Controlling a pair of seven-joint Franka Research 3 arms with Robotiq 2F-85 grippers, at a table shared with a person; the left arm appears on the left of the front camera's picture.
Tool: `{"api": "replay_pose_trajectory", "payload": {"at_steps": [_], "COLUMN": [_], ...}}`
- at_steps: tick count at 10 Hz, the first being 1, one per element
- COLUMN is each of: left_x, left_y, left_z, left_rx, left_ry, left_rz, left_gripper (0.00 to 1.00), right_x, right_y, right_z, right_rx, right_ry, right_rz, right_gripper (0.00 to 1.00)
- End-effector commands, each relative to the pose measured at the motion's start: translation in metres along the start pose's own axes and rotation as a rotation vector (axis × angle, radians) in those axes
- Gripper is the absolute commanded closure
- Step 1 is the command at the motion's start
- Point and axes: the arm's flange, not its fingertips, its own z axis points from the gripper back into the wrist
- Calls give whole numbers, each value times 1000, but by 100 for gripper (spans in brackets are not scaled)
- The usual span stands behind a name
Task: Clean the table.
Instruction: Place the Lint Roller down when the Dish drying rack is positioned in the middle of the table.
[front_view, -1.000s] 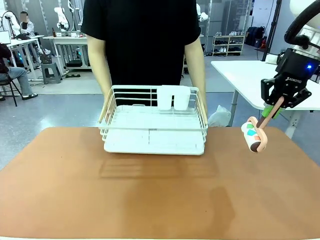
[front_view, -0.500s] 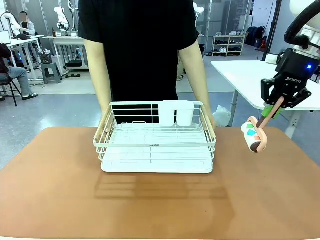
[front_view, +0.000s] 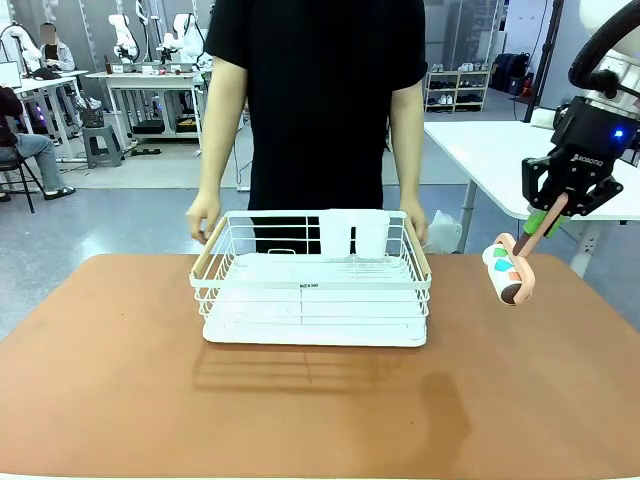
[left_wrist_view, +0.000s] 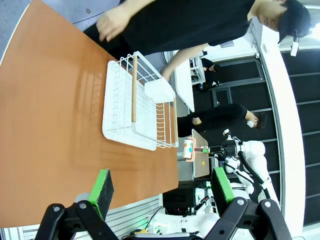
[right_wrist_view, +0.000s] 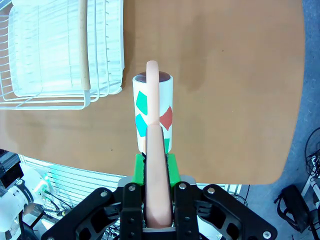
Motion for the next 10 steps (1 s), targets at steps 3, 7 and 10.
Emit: {"api": "replay_pose_trajectory", "payload": {"at_steps": [3, 7, 10], "left_x": [2, 2, 2], "left_y": [0, 0, 0], "left_z": [3, 3, 3], "left_rx": [-23, -23, -23], "left_ry": [-3, -3, -3], "left_rz": [-14, -14, -14], "left_gripper": [0, 0, 0], "right_x": [0, 0, 0], "right_y": [2, 2, 2], "right_z": [1, 1, 1], "right_rx": [-1, -1, -1], "right_ry": [-4, -4, -4], "right_rz": [-1, -1, -1], "right_gripper": [79, 79, 79]}}
